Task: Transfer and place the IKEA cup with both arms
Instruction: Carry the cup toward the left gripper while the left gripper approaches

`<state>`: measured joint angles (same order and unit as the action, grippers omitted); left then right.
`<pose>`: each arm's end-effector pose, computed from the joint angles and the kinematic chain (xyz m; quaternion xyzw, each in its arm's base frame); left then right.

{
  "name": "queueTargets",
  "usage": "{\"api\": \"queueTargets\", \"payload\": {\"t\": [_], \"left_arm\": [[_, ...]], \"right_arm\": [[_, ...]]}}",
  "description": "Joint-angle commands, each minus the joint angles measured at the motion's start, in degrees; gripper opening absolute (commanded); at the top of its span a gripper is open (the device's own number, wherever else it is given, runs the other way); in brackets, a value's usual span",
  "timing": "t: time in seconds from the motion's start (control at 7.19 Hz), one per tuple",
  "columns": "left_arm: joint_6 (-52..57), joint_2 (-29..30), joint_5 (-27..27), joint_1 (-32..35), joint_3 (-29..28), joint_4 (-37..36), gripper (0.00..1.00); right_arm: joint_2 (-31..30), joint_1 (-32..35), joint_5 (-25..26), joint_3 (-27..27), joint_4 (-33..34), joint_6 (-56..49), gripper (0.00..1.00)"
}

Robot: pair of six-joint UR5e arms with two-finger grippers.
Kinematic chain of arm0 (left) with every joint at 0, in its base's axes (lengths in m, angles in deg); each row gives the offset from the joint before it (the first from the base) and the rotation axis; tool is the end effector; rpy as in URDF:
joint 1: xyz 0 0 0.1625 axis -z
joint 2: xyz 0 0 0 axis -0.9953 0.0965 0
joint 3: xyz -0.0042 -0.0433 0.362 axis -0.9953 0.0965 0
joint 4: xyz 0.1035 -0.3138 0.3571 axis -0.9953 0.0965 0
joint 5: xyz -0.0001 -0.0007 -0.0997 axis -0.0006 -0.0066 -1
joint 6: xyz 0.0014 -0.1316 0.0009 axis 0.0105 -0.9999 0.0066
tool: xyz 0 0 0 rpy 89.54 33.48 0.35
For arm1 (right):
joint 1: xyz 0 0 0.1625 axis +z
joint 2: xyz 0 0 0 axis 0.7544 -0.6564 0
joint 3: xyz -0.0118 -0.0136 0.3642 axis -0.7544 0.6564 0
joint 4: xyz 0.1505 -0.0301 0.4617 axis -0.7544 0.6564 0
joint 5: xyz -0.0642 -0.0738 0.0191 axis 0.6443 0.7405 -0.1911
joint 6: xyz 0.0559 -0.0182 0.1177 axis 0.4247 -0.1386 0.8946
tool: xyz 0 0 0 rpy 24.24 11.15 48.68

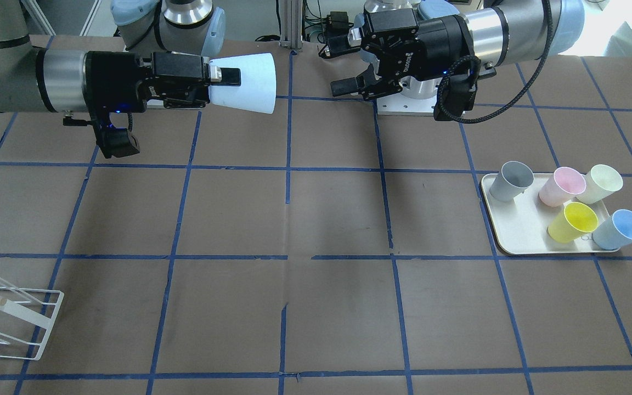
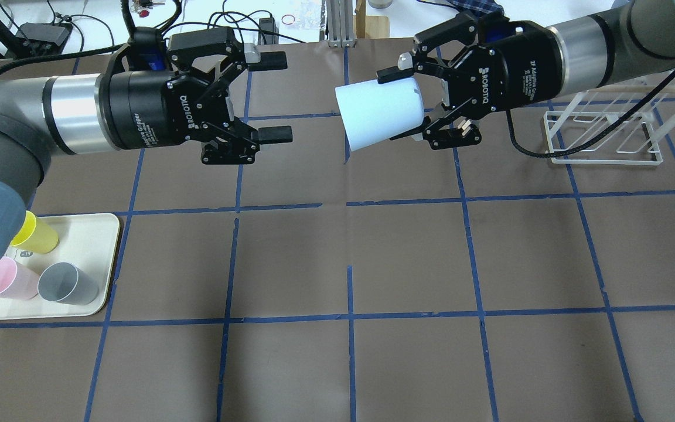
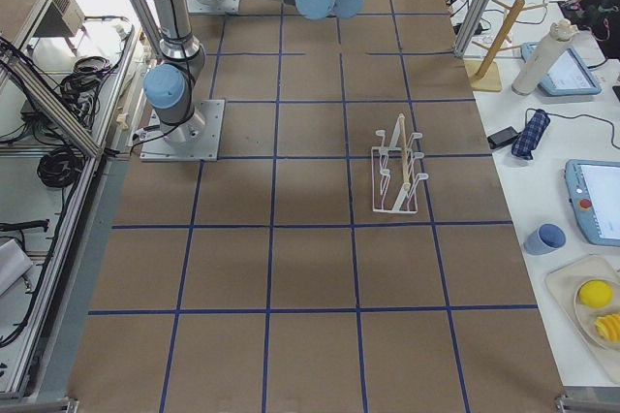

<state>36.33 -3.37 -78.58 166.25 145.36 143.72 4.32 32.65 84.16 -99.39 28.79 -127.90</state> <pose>-0.1922 -0.5186 0.3869 0.1281 -0.7265 -0.0385 0.6740 0.1799 -0.5505 0.3810 0.1217 0.7449 0.1982 0.6254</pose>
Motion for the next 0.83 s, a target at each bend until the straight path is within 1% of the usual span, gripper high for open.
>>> {"api": "queueTargets", "payload": {"t": [0.0,0.56,0.7], "left_arm": [[-0.25,-1.11,-7.00,2.24,3.16,-0.04,0.99],[-1.13,-1.29,-11.85,2.50,3.26,0.05,0.98],[-1.13,-1.29,-11.78,2.50,3.34,0.05,0.90]], "right_arm": [[-0.81,1.61,-2.89,0.01,0.14,-0.01,0.45],[-1.69,3.63,-2.89,-0.52,0.06,0.25,0.47],[-1.69,4.33,-2.90,-0.52,0.06,0.34,0.49]]}}
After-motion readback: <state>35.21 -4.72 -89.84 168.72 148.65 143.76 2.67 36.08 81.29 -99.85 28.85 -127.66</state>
